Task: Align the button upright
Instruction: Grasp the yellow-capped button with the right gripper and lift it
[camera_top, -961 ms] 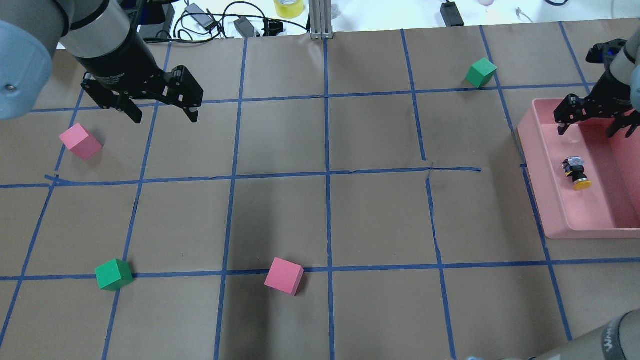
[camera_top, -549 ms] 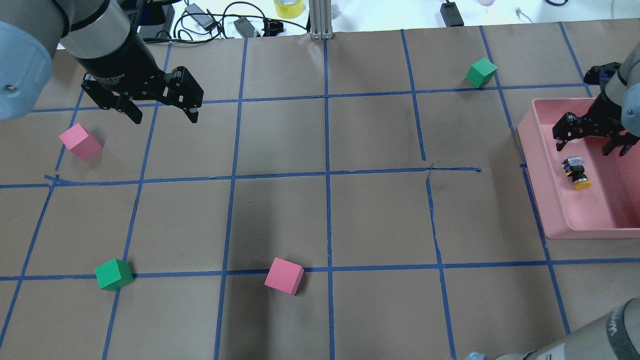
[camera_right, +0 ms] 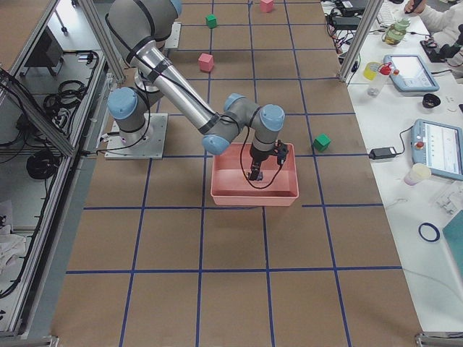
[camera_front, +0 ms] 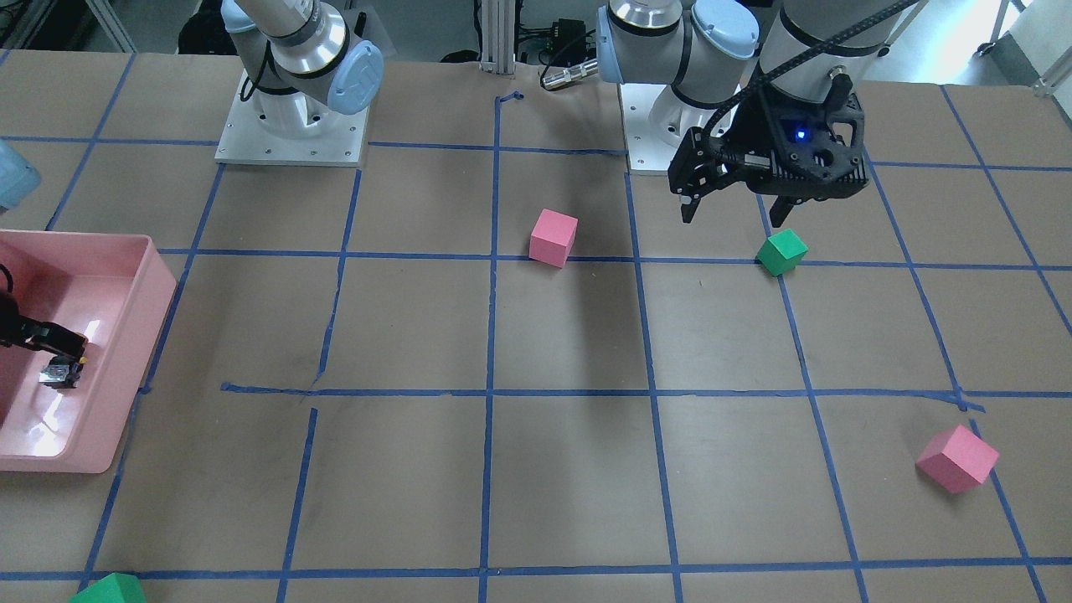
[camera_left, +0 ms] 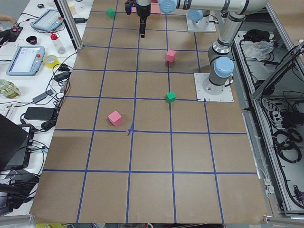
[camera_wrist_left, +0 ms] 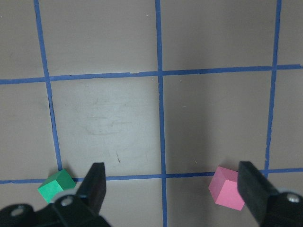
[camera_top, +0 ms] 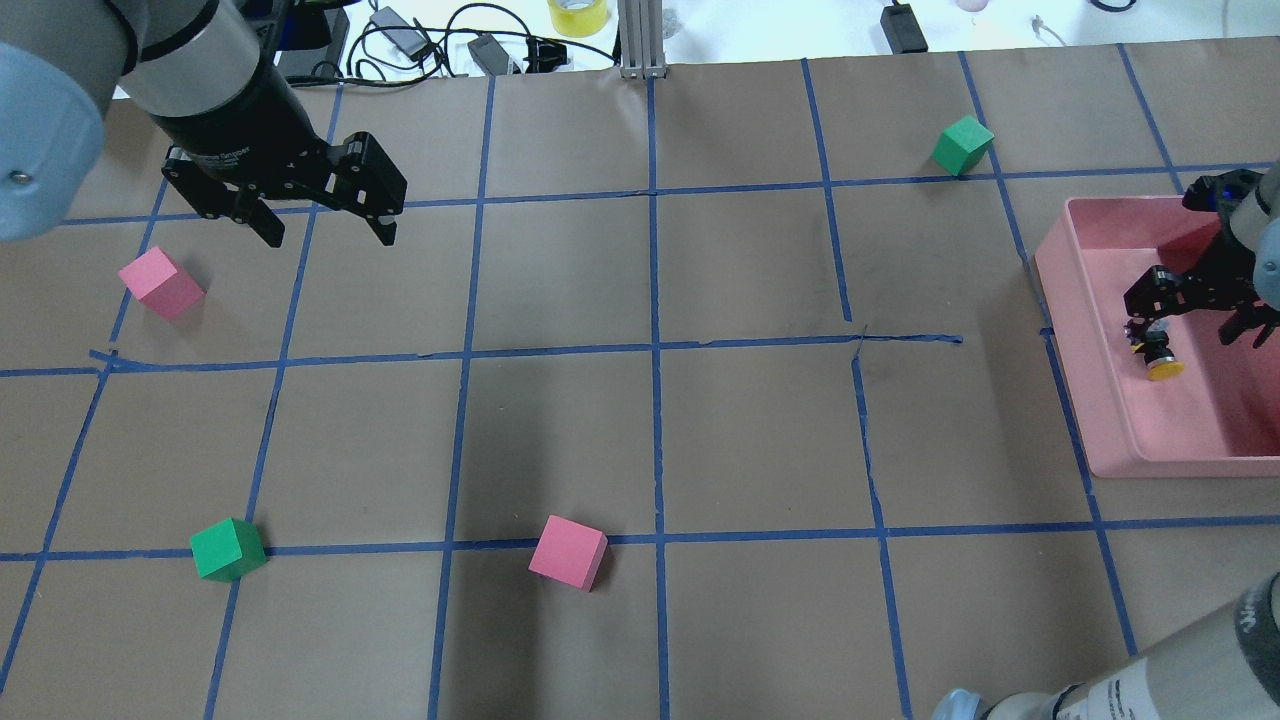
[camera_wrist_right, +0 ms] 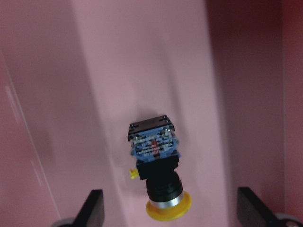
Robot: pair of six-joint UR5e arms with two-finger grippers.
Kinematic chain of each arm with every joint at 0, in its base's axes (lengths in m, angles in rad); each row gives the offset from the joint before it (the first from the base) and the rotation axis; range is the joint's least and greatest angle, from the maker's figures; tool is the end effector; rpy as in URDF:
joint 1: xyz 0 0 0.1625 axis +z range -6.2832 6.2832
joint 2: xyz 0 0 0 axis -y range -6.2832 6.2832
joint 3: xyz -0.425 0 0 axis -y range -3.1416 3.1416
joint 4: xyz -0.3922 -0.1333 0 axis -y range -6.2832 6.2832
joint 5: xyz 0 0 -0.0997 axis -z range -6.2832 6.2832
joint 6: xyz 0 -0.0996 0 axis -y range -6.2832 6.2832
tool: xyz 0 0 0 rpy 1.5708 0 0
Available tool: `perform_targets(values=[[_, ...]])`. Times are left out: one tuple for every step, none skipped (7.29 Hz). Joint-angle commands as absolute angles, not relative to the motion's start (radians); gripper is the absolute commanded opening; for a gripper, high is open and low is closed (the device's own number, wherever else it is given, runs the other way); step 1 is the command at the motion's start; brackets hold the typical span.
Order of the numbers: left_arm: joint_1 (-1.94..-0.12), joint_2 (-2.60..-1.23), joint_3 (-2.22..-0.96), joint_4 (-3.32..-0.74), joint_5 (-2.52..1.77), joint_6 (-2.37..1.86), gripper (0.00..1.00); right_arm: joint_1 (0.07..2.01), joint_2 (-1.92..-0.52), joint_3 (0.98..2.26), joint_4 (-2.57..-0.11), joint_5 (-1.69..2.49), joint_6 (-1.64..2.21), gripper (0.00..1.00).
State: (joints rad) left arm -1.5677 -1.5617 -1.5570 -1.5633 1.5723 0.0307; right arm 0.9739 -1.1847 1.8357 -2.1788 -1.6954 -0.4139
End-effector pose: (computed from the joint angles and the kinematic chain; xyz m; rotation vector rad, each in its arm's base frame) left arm -0.1316 -0.4913 0.4999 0.0433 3.1389 -0.0477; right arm -0.2189 -0.5372 0.2155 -0.2746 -3.0374 -0.1495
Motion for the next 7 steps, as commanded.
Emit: perform_targets(values=[[-1.568,-1.562,-1.557,-1.563,1.572,0.031,1.00,0.968,-1.167,1.845,-2.200,-1.684,-0.474,1.00],[-1.568,-1.560,-1.555,-1.563,1.572,0.031,1.00,0.968,-1.166,1.858,-2.200,-1.684,-0.472,1.00],[-1.568,-1.560,-1.555,-1.565,1.572,0.031,1.00,0.968,-1.166,1.867,-2.201,-1.681,-0.472,0.99],[-1.568,-1.560,-1.555,-1.565,1.574,0.031,1.00,0.968,-1.166,1.867,-2.201,-1.681,-0.472,0.54],[-1.568,-1.560,-1.555,-1.565,1.574,0.031,1.00,0.968,-1.166,1.868,-2.200,-1.686,-0.472,0.37],[-1.568,-1.557,-1.555,-1.565,1.574,0.031,1.00,0.968,-1.166,1.868,-2.198,-1.689,-0.476,0.02],[-1.568,-1.557,-1.555,-1.565,1.574,0.031,1.00,0.966,-1.169,1.867,-2.189,-1.695,-0.479,0.00]])
